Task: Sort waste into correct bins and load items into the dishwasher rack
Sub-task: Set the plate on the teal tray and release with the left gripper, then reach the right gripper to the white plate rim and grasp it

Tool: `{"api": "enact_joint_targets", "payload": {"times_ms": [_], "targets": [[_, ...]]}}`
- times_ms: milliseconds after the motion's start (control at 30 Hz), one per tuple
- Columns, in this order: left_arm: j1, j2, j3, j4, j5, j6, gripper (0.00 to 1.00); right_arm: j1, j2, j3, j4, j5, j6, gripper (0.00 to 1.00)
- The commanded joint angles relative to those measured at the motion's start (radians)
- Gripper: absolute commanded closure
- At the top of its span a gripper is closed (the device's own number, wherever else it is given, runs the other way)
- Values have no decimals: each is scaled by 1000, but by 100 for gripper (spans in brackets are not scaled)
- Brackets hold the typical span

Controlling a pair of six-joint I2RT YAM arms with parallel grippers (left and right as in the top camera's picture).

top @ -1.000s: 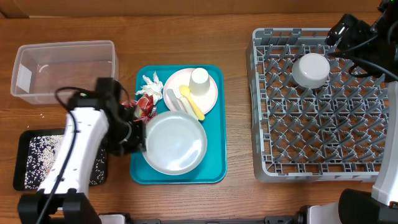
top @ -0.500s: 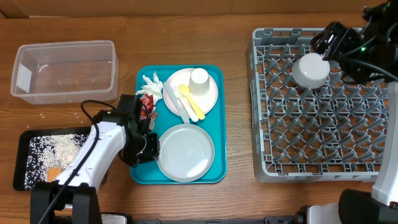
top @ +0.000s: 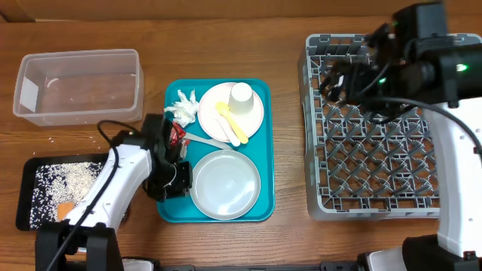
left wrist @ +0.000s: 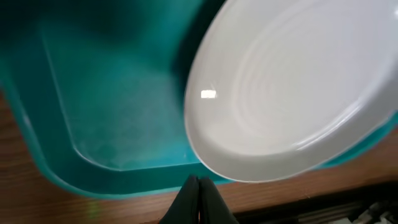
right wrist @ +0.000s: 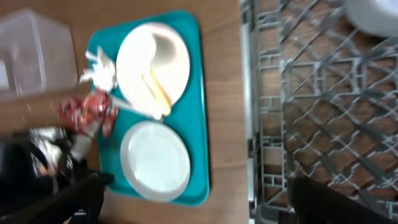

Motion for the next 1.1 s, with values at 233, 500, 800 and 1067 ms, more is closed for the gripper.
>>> {"api": "enact_joint_targets", "payload": {"times_ms": [233,500,800,1067], "targets": [[-4,-5,388,-185,-5,50,65,272,-1,-252,137,46,15,0],[-4,-4,397,-203,-163,50,0,369,-1,-521,300,48,69,12],[-4,-4,397,-192,-181,49,0,475,11,-784,592,-6,127,34],[-4,-4,397,-189,-181,49,0,497,76,-843,699,8,179,40]]}}
